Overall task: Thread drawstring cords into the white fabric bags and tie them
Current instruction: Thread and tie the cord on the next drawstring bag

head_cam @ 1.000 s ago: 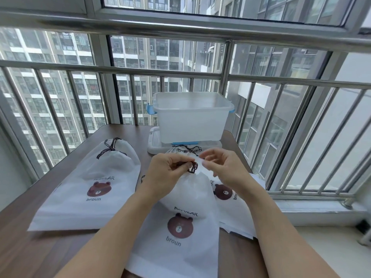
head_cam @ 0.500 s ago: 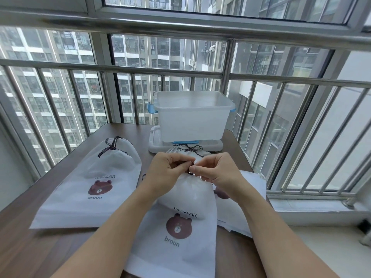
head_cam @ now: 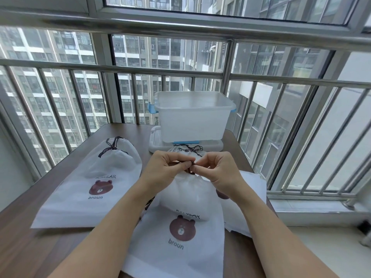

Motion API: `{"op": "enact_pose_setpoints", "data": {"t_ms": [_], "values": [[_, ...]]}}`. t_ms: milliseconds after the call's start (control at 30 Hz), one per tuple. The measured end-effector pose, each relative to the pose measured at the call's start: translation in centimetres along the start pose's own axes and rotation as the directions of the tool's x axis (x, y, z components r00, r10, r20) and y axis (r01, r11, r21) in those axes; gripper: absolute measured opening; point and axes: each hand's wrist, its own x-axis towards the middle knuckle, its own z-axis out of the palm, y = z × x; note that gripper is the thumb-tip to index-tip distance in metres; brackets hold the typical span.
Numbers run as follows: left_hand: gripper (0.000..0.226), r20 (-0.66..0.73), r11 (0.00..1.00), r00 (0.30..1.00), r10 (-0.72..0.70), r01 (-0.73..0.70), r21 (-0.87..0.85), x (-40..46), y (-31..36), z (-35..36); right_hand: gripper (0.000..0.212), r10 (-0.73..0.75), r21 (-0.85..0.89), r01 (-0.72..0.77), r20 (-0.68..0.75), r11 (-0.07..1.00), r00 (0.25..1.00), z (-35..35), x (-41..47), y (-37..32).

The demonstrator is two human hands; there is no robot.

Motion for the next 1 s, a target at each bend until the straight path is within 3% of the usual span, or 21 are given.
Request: {"op": "enact_pose_setpoints", "data": {"t_ms": [200, 400, 667, 800, 933, 1000], "values": [[0.018, 0.043, 0.959, 0.988, 0.146, -0.152, 0.239, 0.0, -0.4, -0.1, 0.025, -0.014, -0.116, 0.013, -0.011, 0.993, 1.0, 0.5, 0.2, 0.5], [0.016, 0.01, 0.97, 0.989, 0.145, -0.145, 0.193, 0.0, -0.6, 0.0, 0.03, -0.025, -0.098, 0.023, -0.018, 0.995, 1.0, 0.5, 0.2, 0.7], [0.016, -0.09, 0.972, 0.98, 0.179, -0.162, 0.169, -0.4, -0.3, 0.8, 0.024, 0.08, 0.214, -0.073, -0.028, 0.974, 0.996, -0.1, 0.2, 0.0], [0.018, -0.11, 0.93, 0.956, 0.271, -0.231, 0.285, -0.4, -0.6, 0.8, 0.029, 0.197, 0.399, -0.189, 0.021, 0.897, 0.98, -0.5, 0.2, -0.4], [0.017, -0.111, 0.895, 0.933, 0.343, -0.289, 0.339, -0.2, -0.9, 0.7, 0.039, 0.233, 0.436, -0.226, 0.036, 0.871, 0.972, -0.5, 0.1, -0.8], [0.016, -0.111, 0.892, 0.93, 0.349, -0.294, 0.343, -0.2, -1.0, 0.6, 0.028, 0.233, 0.43, -0.23, 0.045, 0.873, 0.971, -0.4, 0.0, -0.7]]}}
